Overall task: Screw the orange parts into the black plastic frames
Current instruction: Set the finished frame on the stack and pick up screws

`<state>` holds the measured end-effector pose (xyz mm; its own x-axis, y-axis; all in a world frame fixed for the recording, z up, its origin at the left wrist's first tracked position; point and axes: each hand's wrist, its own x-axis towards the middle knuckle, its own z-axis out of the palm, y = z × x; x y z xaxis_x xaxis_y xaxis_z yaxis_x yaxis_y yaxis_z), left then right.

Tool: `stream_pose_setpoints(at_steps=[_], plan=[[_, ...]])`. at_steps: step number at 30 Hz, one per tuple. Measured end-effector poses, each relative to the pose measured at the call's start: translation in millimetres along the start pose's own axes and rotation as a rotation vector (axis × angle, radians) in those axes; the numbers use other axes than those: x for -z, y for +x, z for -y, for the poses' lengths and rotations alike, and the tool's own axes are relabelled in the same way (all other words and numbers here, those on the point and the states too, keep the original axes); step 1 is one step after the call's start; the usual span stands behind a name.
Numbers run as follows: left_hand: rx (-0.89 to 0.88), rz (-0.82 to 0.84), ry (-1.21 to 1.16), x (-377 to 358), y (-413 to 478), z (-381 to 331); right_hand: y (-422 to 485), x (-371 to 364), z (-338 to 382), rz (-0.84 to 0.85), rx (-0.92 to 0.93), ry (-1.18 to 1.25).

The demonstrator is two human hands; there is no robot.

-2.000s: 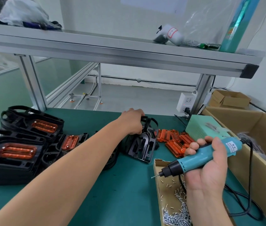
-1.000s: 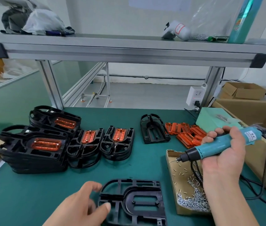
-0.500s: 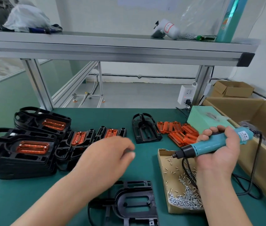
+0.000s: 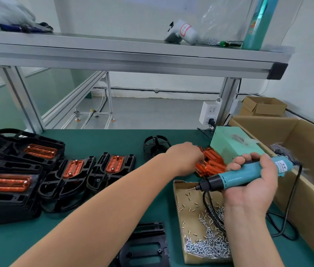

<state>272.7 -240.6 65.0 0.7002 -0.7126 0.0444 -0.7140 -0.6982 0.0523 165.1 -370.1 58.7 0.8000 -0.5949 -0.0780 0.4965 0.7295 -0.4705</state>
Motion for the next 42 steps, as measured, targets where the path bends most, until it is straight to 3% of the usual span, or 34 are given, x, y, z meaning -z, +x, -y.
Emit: stream_pose_setpoints(at_steps=[10, 17, 24, 36, 42], plan=[[-0.072, -0.074, 0.128, -4, -2, -1, -3, -3, 3, -0.012, -0.021, 0.028], [0.026, -0.096, 0.058, 13, -34, 5, -7, -4, 3, -0.002, 0.014, 0.01], [0.19, -0.175, -0.377, 21, -122, 18, -10, -2, 1, 0.039, 0.034, -0.001], [0.299, -0.063, -0.889, 14, -224, 21, -15, 0, -7, 0.063, 0.046, -0.038], [0.353, -0.066, -1.563, 5, -269, 25, -19, -1, -11, 0.086, 0.034, -0.057]])
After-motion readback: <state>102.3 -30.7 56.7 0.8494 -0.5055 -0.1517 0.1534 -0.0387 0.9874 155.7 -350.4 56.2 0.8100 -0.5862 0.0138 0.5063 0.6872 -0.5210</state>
